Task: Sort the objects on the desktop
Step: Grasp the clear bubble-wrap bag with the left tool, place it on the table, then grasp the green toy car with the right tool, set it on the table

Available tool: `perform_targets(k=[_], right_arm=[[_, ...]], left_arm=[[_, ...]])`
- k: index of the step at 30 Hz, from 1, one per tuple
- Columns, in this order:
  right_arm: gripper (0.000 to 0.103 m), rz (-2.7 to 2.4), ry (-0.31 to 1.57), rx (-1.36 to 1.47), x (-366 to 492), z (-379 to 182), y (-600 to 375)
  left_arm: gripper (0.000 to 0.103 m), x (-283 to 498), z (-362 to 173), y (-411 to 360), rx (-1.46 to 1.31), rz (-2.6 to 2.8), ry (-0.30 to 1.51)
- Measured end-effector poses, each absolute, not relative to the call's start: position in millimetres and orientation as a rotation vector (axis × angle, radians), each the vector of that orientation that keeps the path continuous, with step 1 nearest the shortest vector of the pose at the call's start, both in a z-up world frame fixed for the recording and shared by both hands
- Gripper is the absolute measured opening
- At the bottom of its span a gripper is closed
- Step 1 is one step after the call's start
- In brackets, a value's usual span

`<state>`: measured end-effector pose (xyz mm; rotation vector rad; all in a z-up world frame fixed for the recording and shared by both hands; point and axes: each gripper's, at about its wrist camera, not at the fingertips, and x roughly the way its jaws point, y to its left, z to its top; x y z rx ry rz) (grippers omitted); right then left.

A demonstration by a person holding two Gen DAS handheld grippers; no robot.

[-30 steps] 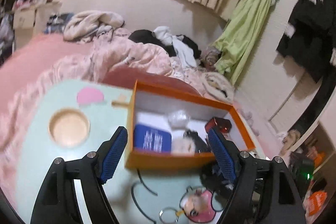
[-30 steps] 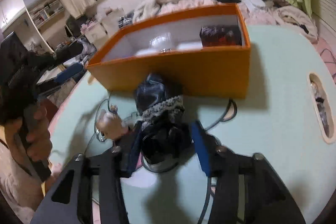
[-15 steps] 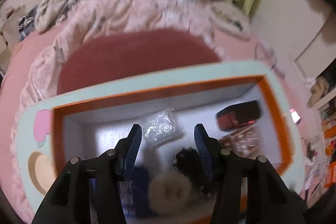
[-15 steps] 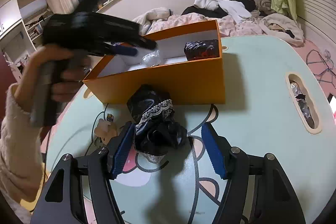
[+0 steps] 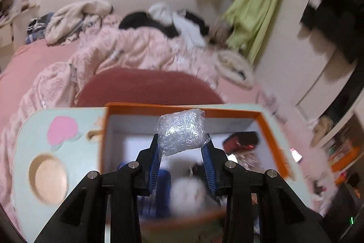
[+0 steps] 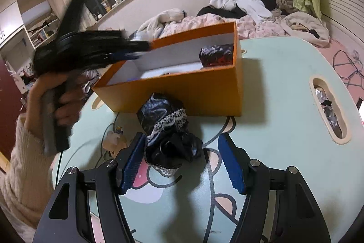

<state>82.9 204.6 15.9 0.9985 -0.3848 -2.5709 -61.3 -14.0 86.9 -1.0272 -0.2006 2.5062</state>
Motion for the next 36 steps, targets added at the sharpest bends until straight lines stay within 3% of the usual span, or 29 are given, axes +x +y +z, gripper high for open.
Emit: perform_targets(k=[6, 10, 13, 14, 16, 21, 23, 25, 28, 30, 33, 36], right_arm=[[0.065, -2.525, -0.349, 0.868, 74, 50, 205], [0.047, -2.505, -0.196, 0.832, 46, 89, 189], [0.025, -2.41, -0.052, 1.084, -1, 91, 163], [0.023, -2.341, -0.061, 1.188, -18, 85, 157], [0.023, -2.218, -0.057, 1.365, -45, 71, 144], [0.024, -2.148, 0.139, 1.535, -68, 47, 121], [0.029, -2.097, 0.127, 1.587, -76, 38, 122], [0.045, -2.051, 0.108, 1.631, -84, 33, 121], [0.049, -2.043, 0.155, 1.675, -91, 24, 118], [0.049, -2.05, 0.192, 1.673, -90, 24, 115], [0.028, -2.054, 0.207, 1.629, -85, 24, 114], [0.025, -2.051, 0.113, 1.602, -81, 21, 119]], left_arm=[[0.033, 7, 72, -44, -1.019, 2.493, -0.16], [0.033, 28, 46, -46, -1.073, 2.473, -0.184], [0.033, 29, 28, -39, -1.118, 2.455, -0.204], [0.033, 28, 23, -36, -1.131, 2.449, -0.208], [0.034, 31, 17, -35, -1.134, 2.435, -0.236], [0.053, 38, 11, -39, -1.092, 2.422, -0.278], [0.057, 39, 11, -39, -1.08, 2.421, -0.285], [0.059, 40, 10, -40, -1.071, 2.415, -0.293], [0.061, 41, 9, -40, -1.066, 2.417, -0.3], [0.061, 41, 8, -42, -1.063, 2.417, -0.311], [0.061, 44, 7, -42, -1.061, 2.426, -0.337], [0.061, 45, 7, -48, -1.054, 2.431, -0.371]])
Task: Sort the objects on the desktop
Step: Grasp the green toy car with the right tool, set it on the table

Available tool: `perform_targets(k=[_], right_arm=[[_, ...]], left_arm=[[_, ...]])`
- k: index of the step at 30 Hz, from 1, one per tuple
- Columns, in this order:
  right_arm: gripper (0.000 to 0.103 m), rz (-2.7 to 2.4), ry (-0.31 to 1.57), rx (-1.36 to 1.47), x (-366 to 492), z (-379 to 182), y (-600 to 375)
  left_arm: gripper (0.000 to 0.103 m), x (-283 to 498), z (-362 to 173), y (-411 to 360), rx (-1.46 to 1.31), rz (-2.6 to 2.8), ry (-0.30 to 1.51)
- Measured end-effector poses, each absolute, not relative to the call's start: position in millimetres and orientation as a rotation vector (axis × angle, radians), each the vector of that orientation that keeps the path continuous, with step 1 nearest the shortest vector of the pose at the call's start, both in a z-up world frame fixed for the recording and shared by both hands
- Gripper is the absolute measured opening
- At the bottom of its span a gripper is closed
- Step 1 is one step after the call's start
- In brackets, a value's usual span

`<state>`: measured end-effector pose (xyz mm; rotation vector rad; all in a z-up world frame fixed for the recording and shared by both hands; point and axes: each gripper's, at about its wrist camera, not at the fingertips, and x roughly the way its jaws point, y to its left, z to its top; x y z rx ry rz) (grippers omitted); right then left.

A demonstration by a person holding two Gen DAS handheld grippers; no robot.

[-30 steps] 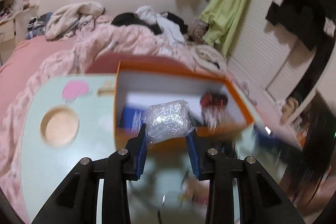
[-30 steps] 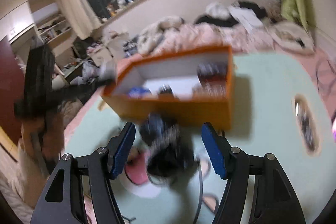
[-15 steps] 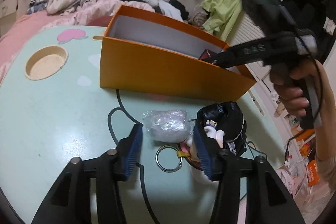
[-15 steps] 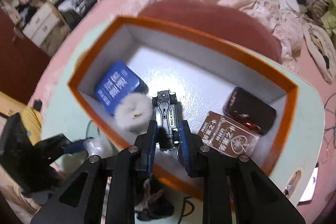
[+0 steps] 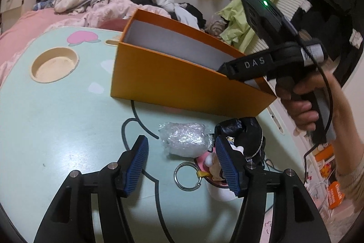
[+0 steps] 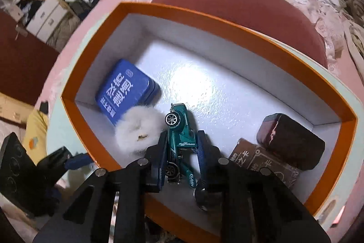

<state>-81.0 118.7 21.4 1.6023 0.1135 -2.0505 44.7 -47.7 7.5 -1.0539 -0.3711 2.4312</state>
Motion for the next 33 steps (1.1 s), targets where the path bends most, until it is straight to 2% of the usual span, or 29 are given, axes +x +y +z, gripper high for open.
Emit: perform_targets(k=[3, 7, 11, 18, 22, 26, 30, 33], right_arm=[[0.025, -2.107, 0.014, 1.54, -77, 23, 131], [0.025, -2.254, -0.213, 1.217, -49, 61, 168], [0.025, -2.24, -0.271, 1.044, -9, 83, 187], [0.025, -2.22, -0.306, 1.186, 39, 46, 200], [0.025, -2.225, -0.482, 1.242, 45, 15, 214], [0.027, -2.27, -0.641, 1.17, 44, 3, 219], [0.038, -2.31, -0.732, 1.155, 45, -2, 220], [0.054, -2.364, -0.788, 1.113, 61, -4, 229]], left_arm=[[0.061, 48, 12, -54, -1.02, 2.431, -0.42], [0.061, 49, 21, -61, -0.98, 2.451, -0.433], [0.061, 42, 32, -66, -0.965, 2.463, -0.425], [0.061, 14, 80, -62, -0.895, 2.474, -0.355], [0.061, -23, 101, -31, -1.052, 2.453, -0.248], [0.061, -52, 110, 4, -1.092, 2.325, -0.234], [0.061, -75, 106, 43, -1.149, 2.254, -0.171], [0.061, -90, 96, 66, -1.22, 2.206, -0.138]])
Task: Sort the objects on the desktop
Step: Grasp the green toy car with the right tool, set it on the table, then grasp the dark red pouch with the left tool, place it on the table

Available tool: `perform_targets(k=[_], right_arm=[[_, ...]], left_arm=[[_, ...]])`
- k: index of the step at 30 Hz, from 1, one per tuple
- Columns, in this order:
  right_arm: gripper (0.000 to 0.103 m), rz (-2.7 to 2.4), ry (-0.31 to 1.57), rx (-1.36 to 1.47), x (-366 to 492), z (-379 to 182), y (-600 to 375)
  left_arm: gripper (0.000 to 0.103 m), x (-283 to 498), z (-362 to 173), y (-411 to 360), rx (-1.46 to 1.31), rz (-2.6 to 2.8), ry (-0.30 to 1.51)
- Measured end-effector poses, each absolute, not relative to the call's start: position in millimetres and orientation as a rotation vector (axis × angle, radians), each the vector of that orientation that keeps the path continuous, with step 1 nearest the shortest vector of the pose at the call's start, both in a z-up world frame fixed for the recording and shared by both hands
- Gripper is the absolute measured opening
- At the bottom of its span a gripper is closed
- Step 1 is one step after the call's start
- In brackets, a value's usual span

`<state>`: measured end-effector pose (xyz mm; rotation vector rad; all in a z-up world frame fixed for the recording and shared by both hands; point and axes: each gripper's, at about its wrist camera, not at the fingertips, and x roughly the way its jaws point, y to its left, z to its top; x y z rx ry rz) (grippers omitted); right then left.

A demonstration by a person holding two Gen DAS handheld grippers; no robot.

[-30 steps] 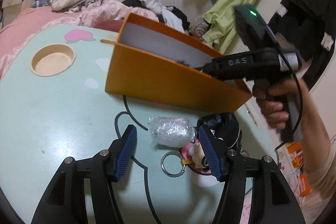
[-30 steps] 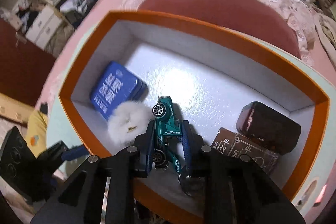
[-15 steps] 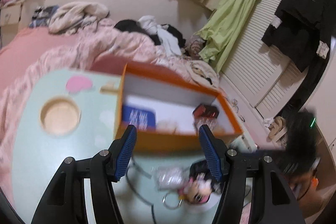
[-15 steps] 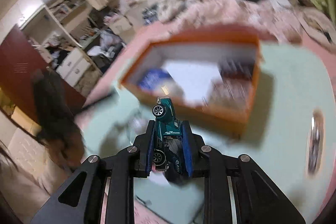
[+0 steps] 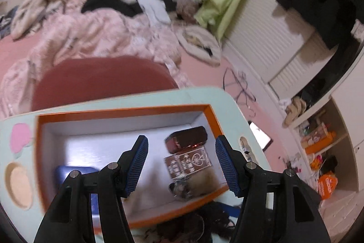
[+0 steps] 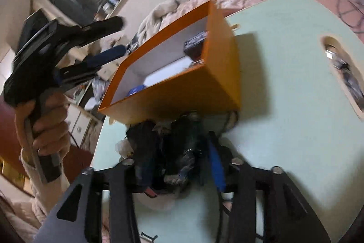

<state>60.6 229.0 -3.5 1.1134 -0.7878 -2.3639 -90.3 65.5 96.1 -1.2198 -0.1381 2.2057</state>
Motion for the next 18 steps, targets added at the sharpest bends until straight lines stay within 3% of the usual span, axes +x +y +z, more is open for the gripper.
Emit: perform_targets(k=[10, 12, 18], right_arm=[[0.057, -2.365, -0.77, 1.055, 76, -3, 228], [0.057, -2.358, -0.771, 1.05, 75, -5, 226], [0.057, -2.353, -0.771, 1.046, 79, -6, 227]], left_arm=[[0.061, -120, 49, 128, -1.442, 2.144, 0.037], [0.067, -125, 41, 133, -1.489, 2.13, 0.028], [0.065, -131, 36, 121, -1.52, 2.142, -0.027]])
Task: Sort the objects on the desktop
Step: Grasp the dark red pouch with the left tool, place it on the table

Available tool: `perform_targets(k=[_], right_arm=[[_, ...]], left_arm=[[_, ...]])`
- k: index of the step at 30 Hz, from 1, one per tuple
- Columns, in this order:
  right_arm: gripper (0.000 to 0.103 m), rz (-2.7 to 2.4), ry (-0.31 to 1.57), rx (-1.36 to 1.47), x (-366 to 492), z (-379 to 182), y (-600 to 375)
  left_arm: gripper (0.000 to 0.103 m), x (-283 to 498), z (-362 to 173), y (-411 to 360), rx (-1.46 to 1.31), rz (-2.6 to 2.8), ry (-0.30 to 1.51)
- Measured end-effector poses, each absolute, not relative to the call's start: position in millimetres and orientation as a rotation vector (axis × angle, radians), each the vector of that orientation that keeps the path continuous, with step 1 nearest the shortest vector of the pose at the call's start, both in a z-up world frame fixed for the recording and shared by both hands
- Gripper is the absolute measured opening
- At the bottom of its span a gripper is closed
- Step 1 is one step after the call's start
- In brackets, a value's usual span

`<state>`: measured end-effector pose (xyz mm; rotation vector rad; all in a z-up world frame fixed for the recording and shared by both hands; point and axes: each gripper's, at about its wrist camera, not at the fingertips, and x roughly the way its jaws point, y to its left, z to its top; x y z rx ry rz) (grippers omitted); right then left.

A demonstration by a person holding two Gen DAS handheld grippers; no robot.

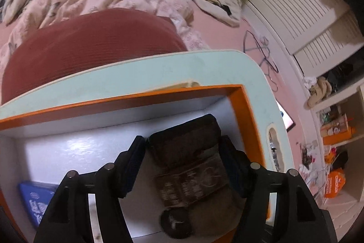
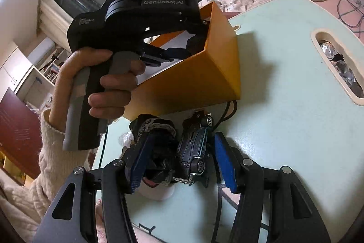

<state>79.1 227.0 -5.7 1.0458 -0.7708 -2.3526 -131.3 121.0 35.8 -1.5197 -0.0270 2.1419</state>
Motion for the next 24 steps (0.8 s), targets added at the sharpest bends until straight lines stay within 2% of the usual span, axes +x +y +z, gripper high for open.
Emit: perform_targets(k=[7, 11, 14, 17, 20, 24], right_arm=[[0.057, -2.353, -0.77, 1.041, 81, -6, 227], [0.057, -2.353, -0.773, 1.041, 81, -4, 226], [0.057, -2.355, -0.773, 1.043, 80, -4, 227], [0.057, -2.358, -0.785, 1.038, 77, -4, 230], [0.057, -2.377, -0.776, 0.998, 78, 4, 233], [0.057, -2.447, -0.64, 0.886, 74, 41, 231]], left_arm=[[0.062, -114, 58, 73, -1.326, 2.264, -0.176], [0.062, -83, 83, 37, -1.179, 2.245, -0.34], [0.062, -49, 90, 13, -1.111, 2.235, -0.365], [0.061, -20, 81, -3, -1.098, 2.216, -0.373], [0.056, 5, 66, -23, -1.077, 2.247, -0.39], [0.056, 17, 45, -36, -1.103, 2.256, -0.422]])
